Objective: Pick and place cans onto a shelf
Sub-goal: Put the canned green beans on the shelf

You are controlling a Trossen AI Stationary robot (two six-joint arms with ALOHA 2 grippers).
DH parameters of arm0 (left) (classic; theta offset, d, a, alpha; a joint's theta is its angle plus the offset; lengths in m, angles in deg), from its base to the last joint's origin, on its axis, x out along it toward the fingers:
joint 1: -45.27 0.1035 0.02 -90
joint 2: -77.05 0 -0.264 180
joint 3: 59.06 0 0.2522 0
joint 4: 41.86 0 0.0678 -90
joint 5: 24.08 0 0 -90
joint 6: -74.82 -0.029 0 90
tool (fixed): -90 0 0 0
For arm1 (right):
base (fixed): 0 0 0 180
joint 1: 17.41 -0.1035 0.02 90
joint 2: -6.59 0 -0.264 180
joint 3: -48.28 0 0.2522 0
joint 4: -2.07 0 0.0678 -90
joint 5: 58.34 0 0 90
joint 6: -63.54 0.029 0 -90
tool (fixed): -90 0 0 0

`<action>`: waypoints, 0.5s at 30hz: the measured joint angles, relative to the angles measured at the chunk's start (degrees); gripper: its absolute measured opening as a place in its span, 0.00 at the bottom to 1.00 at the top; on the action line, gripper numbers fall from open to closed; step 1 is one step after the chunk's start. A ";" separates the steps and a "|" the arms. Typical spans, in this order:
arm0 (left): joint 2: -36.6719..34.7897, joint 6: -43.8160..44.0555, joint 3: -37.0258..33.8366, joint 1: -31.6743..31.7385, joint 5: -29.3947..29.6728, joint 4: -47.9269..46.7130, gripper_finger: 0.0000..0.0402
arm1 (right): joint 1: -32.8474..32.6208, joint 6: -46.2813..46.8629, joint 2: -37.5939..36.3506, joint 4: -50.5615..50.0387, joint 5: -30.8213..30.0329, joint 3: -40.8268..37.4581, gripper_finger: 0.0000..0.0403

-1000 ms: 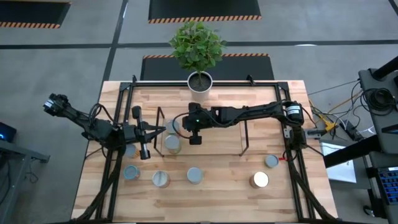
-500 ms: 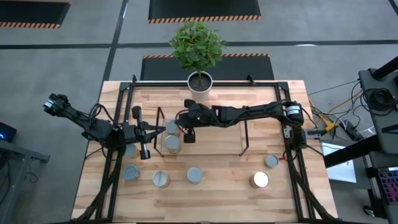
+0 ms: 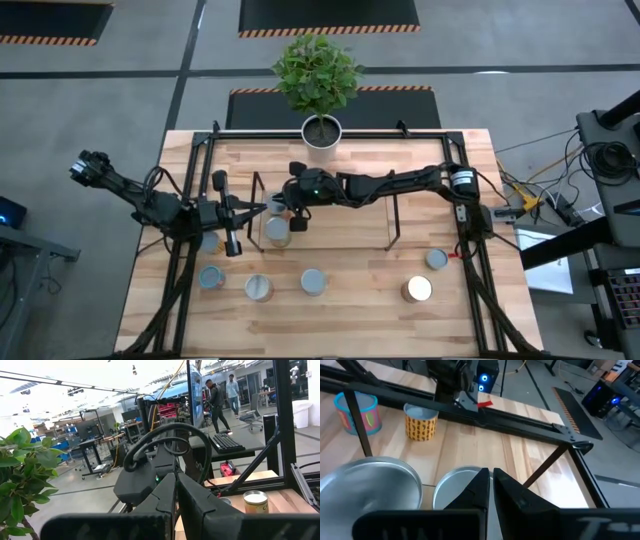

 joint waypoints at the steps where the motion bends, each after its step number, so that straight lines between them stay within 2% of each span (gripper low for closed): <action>1: 0.00 0.00 0.00 0.00 0.01 0.01 0.00 | 0.11 0.00 0.00 -0.23 0.02 0.00 0.03; 15: 0.00 0.00 0.00 -0.01 0.00 0.01 0.00 | 0.09 0.50 0.04 -0.22 0.02 -1.30 0.03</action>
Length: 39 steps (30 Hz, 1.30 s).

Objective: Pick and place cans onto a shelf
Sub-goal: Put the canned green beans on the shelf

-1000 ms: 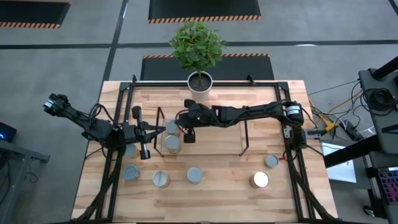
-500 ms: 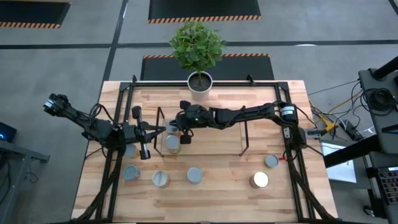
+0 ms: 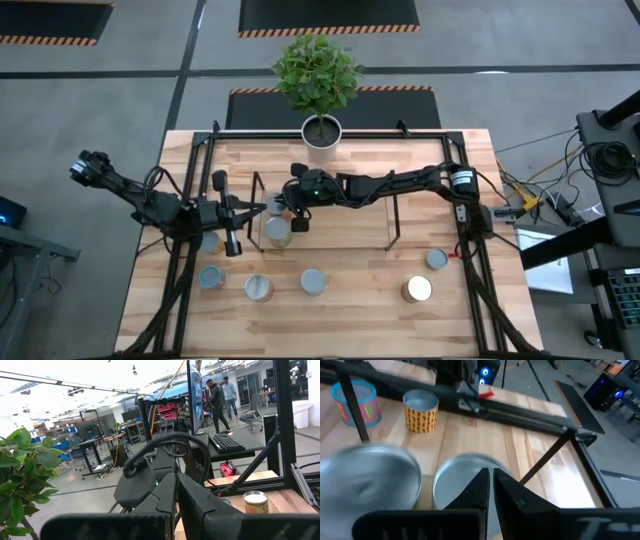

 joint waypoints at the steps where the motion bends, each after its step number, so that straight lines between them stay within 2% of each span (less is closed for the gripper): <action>1: 0.00 0.00 0.00 0.01 0.02 0.00 0.00 | 0.00 0.00 0.00 -0.01 0.00 -0.42 0.03; 11: -0.02 0.00 0.00 0.00 0.00 0.00 0.00 | 0.00 0.14 0.00 -0.26 -0.06 -2.05 0.03; 20: -0.02 0.00 0.00 0.00 0.00 0.00 0.00 | 0.00 -0.85 0.00 -5.70 -0.44 1.01 0.03; 39: -0.09 -0.01 0.00 0.00 0.01 -0.02 0.00 | 0.00 -0.11 2.36 -4.34 -0.44 2.41 0.03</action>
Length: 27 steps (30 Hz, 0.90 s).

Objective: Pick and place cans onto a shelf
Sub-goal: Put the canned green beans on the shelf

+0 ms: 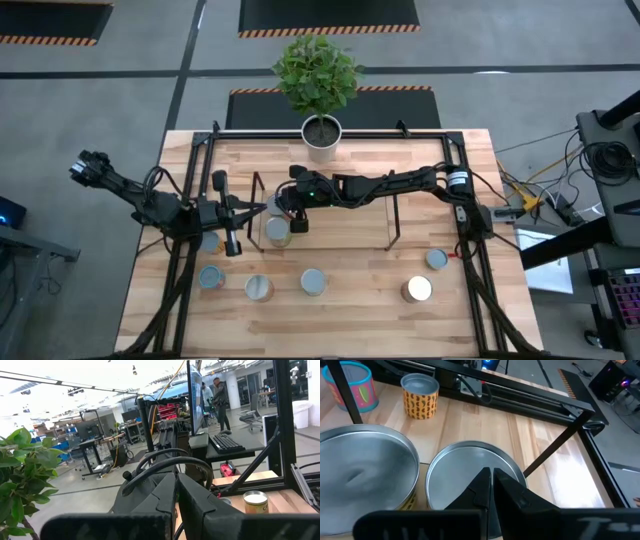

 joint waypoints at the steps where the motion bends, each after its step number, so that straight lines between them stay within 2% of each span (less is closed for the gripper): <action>1: 0.01 -0.01 0.00 0.00 0.01 0.05 0.00 | 0.00 -0.02 0.00 -0.28 0.00 0.00 0.03; 27: 0.04 -0.01 0.00 0.00 -0.01 0.02 0.00 | 0.00 -0.70 -1.15 -0.06 -0.02 -0.24 0.03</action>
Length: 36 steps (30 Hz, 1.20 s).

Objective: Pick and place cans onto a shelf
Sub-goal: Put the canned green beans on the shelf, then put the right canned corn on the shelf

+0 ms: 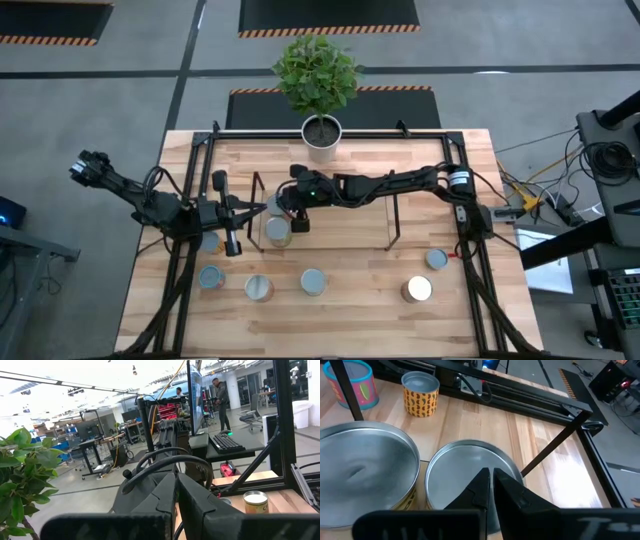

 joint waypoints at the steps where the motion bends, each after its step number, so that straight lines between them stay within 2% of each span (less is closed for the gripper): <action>1: 0.00 0.00 0.00 0.00 0.00 0.00 0.00 | 0.00 0.02 -0.32 -0.16 0.00 -0.02 0.03; 7: 0.00 0.01 0.00 0.00 0.01 0.03 0.00 | -0.14 0.14 -3.65 -1.46 -0.07 -0.02 0.03; 18: 0.01 3.75 0.00 -0.03 0.00 0.03 0.00 | -5.44 2.87 -17.20 -17.59 -0.17 -1.55 0.02; 22: 0.75 7.22 0.00 -0.13 0.00 0.04 0.00 | -9.69 4.62 -23.02 -18.21 -2.71 -6.86 0.02; 28: 3.75 12.71 0.41 -0.39 -0.33 1.42 0.00 | -16.73 5.26 -32.02 -16.56 -11.03 -18.25 0.02; 31: 6.94 16.86 2.78 -1.09 -0.53 0.82 0.00 | -19.13 5.01 -36.10 -13.56 -12.09 -23.73 0.02; 34: 11.52 21.67 6.96 -2.50 -0.80 -3.42 0.00 | -20.66 4.80 -39.95 -10.05 -12.07 -28.48 0.02; 36: 14.68 27.15 10.96 -3.71 -0.81 -9.53 0.00 | -21.00 4.68 -42.36 -8.33 -12.08 -30.93 0.02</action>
